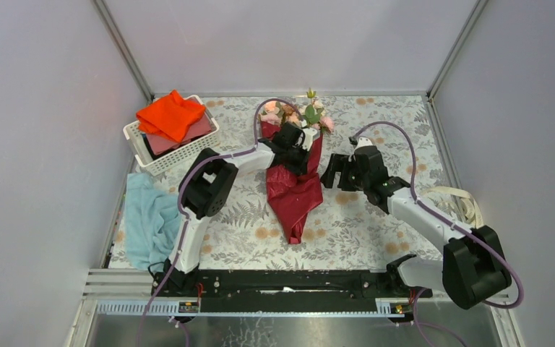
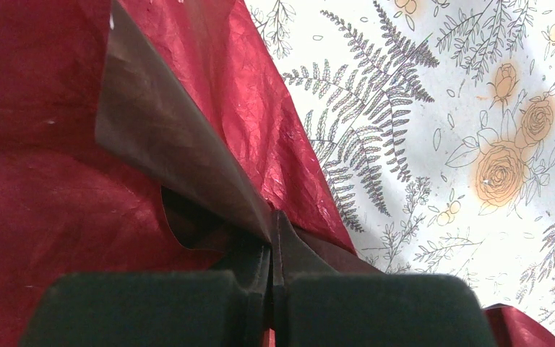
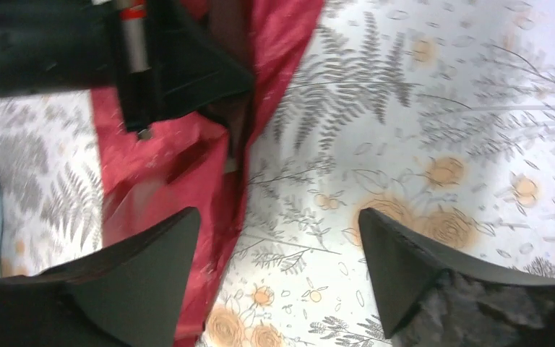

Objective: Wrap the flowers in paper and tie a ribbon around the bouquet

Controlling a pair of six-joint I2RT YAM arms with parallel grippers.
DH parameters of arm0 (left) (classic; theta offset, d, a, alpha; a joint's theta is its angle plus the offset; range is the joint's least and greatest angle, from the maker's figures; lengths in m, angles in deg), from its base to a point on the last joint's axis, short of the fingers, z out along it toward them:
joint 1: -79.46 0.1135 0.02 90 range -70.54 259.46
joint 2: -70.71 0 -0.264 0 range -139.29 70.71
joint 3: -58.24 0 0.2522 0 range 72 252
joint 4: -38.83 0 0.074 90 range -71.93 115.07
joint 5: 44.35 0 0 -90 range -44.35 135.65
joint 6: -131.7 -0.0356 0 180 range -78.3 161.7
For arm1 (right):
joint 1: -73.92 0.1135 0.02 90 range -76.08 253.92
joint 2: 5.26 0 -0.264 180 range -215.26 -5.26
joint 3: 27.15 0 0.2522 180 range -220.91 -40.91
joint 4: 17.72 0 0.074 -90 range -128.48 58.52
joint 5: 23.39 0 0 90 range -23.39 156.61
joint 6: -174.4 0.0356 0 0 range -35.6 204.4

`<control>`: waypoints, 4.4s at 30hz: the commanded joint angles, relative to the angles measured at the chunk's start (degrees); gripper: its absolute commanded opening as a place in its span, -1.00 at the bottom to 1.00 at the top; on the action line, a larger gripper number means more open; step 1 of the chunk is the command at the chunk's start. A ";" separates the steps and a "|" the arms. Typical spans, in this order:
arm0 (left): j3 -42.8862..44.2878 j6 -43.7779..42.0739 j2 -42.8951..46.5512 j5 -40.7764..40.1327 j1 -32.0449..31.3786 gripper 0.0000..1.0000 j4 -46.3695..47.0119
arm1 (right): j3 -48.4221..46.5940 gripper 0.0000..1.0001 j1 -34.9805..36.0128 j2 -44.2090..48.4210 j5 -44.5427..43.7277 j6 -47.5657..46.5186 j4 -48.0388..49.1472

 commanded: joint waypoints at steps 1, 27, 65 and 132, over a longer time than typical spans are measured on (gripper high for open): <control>-1.63 -1.32 0.58 -1.67 0.09 -1.00 -0.02 | 0.25 0.97 0.32 1.82 14.57 -2.19 4.53; 24.52 -6.30 3.26 -5.18 3.04 0.77 -13.83 | 17.59 -1.00 0.32 -12.20 28.42 7.59 22.37; -37.58 -38.90 22.81 -14.78 -27.22 -0.02 5.64 | 14.96 -0.50 -5.74 -4.42 0.28 9.41 14.09; -40.49 -46.74 19.08 -14.22 -39.67 0.17 -5.21 | -7.05 -0.33 3.38 -5.06 -1.51 -12.31 13.94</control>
